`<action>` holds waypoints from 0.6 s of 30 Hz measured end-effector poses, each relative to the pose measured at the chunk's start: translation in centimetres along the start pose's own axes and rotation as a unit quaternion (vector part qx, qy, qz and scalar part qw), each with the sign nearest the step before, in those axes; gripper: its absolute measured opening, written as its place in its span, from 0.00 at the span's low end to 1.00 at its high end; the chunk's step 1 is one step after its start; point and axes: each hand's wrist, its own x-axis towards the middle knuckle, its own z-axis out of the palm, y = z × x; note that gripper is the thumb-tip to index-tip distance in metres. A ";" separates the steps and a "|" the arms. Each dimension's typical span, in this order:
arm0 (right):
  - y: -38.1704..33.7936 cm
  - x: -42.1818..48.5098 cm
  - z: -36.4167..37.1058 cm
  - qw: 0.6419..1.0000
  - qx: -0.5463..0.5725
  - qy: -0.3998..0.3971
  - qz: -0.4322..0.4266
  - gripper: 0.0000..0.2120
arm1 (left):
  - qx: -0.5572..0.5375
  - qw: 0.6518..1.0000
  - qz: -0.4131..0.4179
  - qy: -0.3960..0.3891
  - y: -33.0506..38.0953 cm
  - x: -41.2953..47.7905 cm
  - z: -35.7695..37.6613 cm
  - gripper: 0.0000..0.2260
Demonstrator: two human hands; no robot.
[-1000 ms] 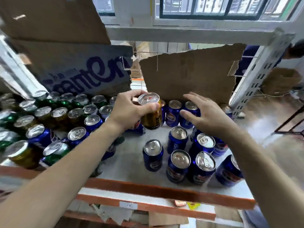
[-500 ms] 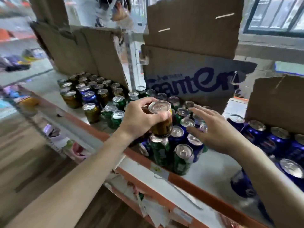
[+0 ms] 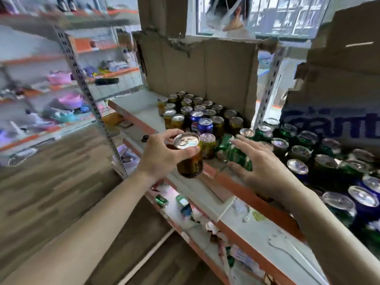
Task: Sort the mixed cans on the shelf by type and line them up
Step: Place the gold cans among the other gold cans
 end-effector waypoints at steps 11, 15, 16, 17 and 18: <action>-4.7 7.2 4.9 0.999 0.002 -0.024 -0.035 0.32 | -0.014 0.997 -0.058 0.051 -6.7 3.0 -6.5 0.23; -4.8 10.6 6.9 0.999 0.009 -0.024 -0.033 0.32 | -0.009 0.995 -0.080 0.064 -9.4 5.7 -7.3 0.24; -4.8 11.5 7.5 0.999 0.012 -0.027 -0.033 0.32 | -0.010 0.994 -0.086 0.066 -10.0 6.6 -7.5 0.25; -4.9 12.6 8.0 0.999 0.016 -0.030 -0.032 0.32 | -0.010 0.994 -0.090 0.066 -10.5 7.5 -7.7 0.25; -4.9 13.7 8.4 0.999 0.021 -0.032 -0.030 0.31 | -0.010 0.994 -0.092 0.064 -11.1 8.6 -7.8 0.25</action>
